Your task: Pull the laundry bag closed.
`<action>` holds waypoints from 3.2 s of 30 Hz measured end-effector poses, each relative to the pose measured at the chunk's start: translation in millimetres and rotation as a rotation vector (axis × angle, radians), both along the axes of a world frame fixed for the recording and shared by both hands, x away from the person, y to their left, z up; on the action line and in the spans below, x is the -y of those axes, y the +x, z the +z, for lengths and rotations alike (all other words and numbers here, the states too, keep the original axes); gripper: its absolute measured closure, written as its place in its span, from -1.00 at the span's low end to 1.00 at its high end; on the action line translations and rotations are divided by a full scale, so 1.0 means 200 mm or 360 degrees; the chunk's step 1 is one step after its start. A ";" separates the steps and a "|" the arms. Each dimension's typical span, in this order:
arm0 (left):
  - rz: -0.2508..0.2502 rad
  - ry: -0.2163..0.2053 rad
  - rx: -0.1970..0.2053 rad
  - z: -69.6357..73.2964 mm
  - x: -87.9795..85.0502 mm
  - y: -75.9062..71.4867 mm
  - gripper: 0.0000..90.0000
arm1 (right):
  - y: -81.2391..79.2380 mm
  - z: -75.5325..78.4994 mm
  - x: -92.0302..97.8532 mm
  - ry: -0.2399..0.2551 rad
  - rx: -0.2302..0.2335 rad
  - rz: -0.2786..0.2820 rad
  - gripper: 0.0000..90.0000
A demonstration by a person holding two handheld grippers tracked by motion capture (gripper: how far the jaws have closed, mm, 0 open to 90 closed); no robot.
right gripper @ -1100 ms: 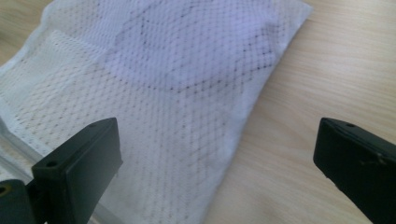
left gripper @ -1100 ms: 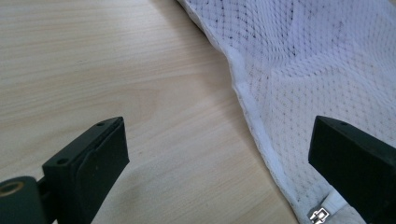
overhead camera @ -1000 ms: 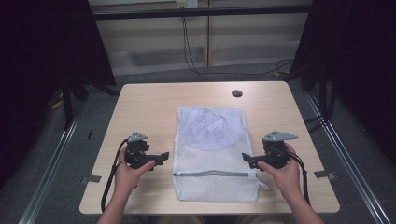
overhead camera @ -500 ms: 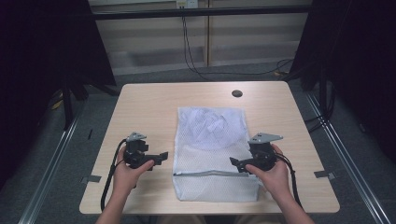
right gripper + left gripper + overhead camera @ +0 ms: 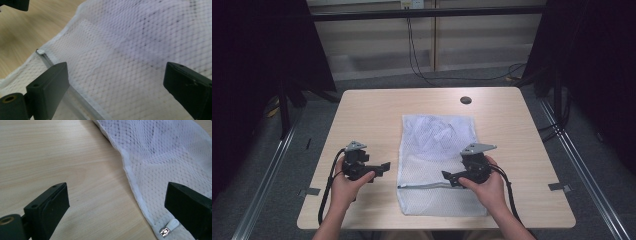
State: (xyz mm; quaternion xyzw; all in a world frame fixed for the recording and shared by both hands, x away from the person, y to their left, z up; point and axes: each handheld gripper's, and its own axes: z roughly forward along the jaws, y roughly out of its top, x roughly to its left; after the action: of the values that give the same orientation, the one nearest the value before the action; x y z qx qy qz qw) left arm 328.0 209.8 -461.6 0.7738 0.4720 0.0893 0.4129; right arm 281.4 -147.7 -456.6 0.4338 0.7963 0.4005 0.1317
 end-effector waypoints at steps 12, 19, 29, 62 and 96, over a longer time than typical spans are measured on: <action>0.0003 -0.0014 0.0008 0.02 -0.02 0.01 -0.88 | 0.00 0.00 -0.12 0.0000 0.0002 0.0066 -0.79; 0.0002 -0.0013 0.0011 0.02 -0.03 0.01 -0.88 | 0.01 -0.03 -0.18 0.0013 -0.0018 0.0106 -0.72; 0.0010 -0.0016 0.0019 0.03 -0.04 0.01 -0.87 | 0.02 -0.02 -0.24 0.0063 -0.0044 0.0114 -0.62; 0.0011 -0.0006 0.0016 0.03 -0.05 0.00 -0.87 | 0.03 -0.08 -0.41 0.0183 -0.0187 0.0196 -0.15; 0.0009 -0.0026 -0.0006 0.04 -0.07 0.00 -0.87 | 0.05 -0.13 -0.50 0.0328 -0.0413 0.0221 0.38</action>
State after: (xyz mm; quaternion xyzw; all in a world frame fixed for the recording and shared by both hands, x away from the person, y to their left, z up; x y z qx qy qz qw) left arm 328.9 223.1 -453.4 0.7691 0.4758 0.0851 0.4182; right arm 291.2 -47.0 -482.4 0.4369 0.7894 0.4289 -0.0453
